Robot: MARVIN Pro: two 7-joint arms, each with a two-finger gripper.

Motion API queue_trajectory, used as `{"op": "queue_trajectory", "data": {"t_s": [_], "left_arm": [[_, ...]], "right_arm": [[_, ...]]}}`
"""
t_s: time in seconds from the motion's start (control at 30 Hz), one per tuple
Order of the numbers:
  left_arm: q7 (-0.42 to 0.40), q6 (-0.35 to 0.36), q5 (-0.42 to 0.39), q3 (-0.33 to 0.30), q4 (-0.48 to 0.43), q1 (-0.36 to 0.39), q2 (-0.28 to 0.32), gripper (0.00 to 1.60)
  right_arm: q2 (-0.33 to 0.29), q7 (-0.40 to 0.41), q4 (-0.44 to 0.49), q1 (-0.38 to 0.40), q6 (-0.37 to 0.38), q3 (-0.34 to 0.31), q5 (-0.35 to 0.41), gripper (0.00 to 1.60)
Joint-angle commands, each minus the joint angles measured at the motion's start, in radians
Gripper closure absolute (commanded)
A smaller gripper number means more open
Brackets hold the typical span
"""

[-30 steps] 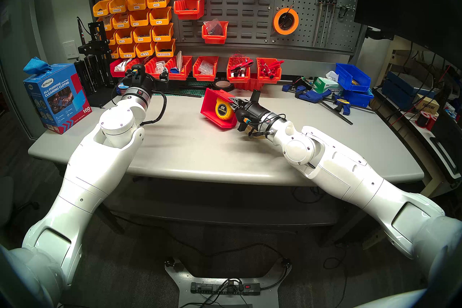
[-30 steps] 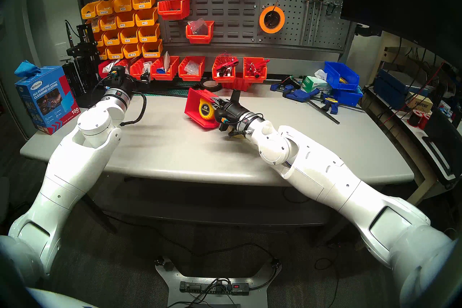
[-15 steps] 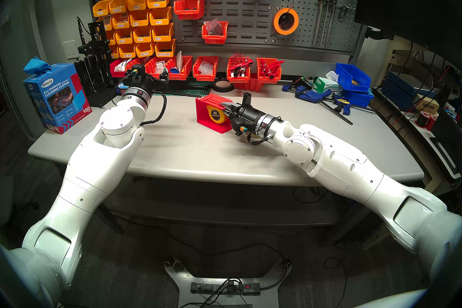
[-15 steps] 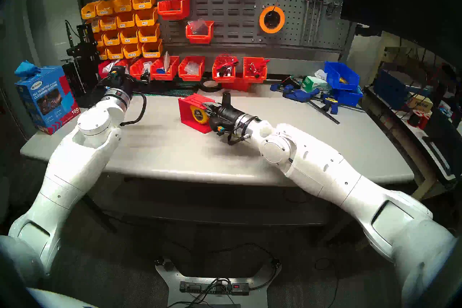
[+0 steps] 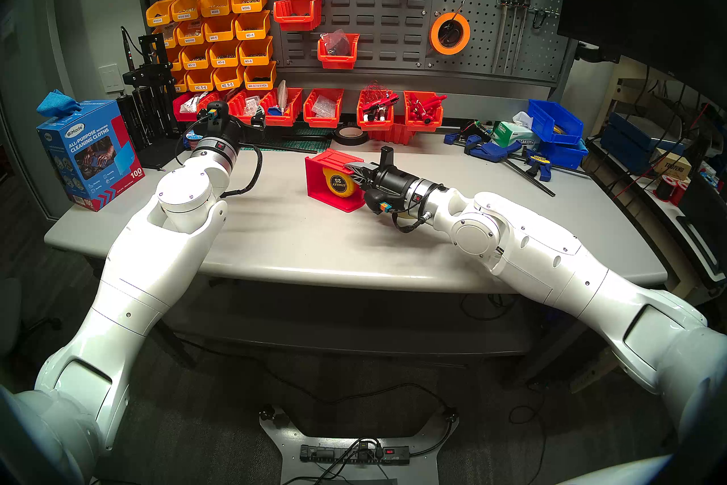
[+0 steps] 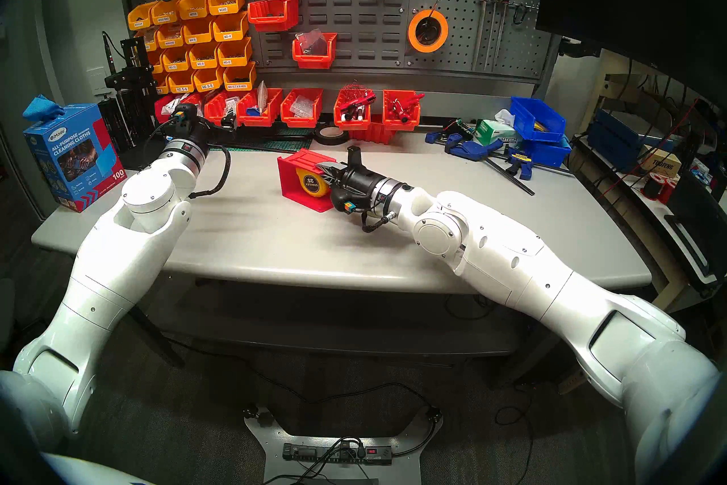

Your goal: Take out tools from the storage box

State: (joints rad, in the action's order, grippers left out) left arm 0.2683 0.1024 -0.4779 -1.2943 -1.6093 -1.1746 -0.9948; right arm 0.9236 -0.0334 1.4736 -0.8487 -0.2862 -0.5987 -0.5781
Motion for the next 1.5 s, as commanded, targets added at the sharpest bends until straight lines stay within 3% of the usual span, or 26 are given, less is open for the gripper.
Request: {"op": "queue_trajectory", "data": {"t_s": [0.0, 0.47, 1.0, 1.13, 1.23, 1.3, 1.47], "left_arm": [[0.000, 0.000, 0.000, -0.007, -0.008, 0.015, 0.002, 0.00], [-0.002, 0.002, 0.007, -0.003, -0.009, 0.014, 0.009, 0.00], [-0.124, -0.011, -0.073, -0.023, -0.061, -0.019, 0.051, 0.00], [-0.206, 0.011, -0.148, -0.032, -0.081, -0.032, 0.081, 0.00], [-0.258, 0.024, -0.220, -0.011, -0.090, -0.033, 0.135, 0.00], [-0.296, 0.042, -0.231, 0.000, -0.084, -0.030, 0.159, 0.00], [-0.342, 0.146, -0.227, 0.011, -0.042, 0.001, 0.145, 0.00]], "right_arm": [[-0.001, -0.015, -0.008, 0.007, 0.013, -0.022, 0.012, 1.60], [-0.013, -0.010, 0.001, -0.017, 0.050, -0.043, 0.070, 1.60], [-0.010, -0.013, 0.011, -0.038, 0.104, -0.052, 0.101, 1.60], [-0.008, -0.009, 0.010, -0.037, 0.108, -0.049, 0.102, 1.60], [-0.007, -0.009, 0.007, -0.036, 0.108, -0.047, 0.103, 1.60], [-0.005, -0.009, 0.003, -0.035, 0.108, -0.046, 0.104, 1.60], [0.002, -0.012, -0.006, -0.030, 0.109, -0.046, 0.104, 1.60]]}}
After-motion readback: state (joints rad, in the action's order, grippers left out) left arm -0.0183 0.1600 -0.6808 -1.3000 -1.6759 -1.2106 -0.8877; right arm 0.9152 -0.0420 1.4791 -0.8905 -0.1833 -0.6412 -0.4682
